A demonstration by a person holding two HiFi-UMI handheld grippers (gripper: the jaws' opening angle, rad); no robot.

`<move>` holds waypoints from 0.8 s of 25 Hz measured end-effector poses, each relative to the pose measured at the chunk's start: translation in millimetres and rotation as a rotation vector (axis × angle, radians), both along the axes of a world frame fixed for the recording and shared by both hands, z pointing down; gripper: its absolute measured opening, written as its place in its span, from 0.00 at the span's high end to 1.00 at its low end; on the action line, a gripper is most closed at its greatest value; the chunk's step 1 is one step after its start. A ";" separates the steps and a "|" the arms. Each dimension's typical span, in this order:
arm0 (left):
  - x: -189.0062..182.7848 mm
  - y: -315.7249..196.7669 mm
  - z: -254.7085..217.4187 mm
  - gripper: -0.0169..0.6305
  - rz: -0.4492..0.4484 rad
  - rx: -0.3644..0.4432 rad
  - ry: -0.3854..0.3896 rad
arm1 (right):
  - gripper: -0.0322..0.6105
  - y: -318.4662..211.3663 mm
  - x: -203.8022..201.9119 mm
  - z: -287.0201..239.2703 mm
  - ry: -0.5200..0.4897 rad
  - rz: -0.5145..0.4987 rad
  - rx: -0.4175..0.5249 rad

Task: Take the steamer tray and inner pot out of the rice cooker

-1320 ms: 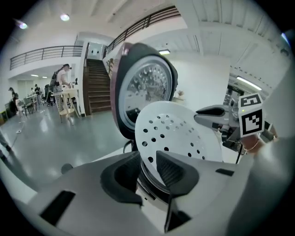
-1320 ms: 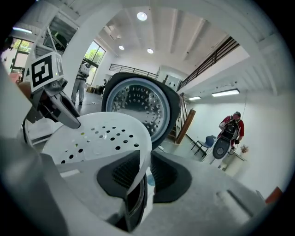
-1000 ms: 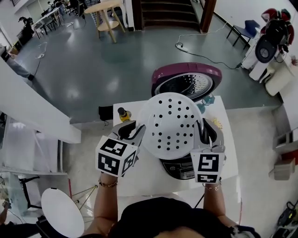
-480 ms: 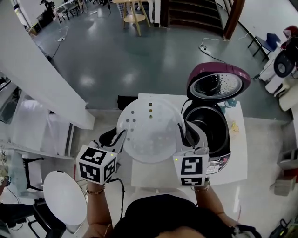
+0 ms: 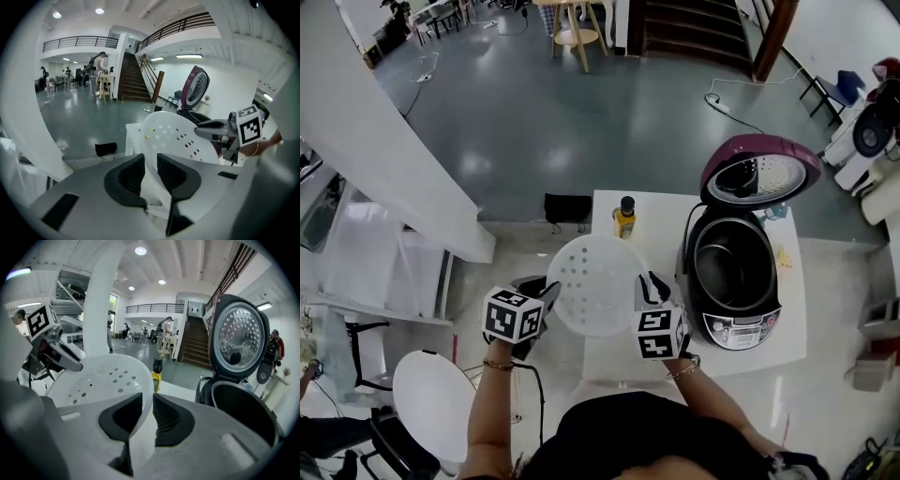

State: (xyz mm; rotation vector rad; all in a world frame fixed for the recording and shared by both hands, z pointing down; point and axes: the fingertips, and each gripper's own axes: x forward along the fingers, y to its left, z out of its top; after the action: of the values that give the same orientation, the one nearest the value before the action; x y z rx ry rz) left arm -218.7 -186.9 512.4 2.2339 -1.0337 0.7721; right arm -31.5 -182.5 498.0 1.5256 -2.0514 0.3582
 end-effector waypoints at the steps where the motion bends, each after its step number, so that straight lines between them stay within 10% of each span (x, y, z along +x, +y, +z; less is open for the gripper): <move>1: 2.2 -4.3 13.1 0.85 0.011 -0.019 0.012 | 0.83 -1.9 1.5 15.7 0.009 0.018 -0.026; 20: 54.2 -69.4 155.8 0.87 0.273 -0.191 -0.152 | 0.83 -0.9 43.1 149.6 0.098 0.329 -0.297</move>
State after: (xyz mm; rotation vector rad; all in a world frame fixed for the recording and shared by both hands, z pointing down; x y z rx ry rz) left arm -164.5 -256.3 668.1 2.2005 -0.6935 1.1239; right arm 11.6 -183.5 647.6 1.6534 -1.5879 0.6674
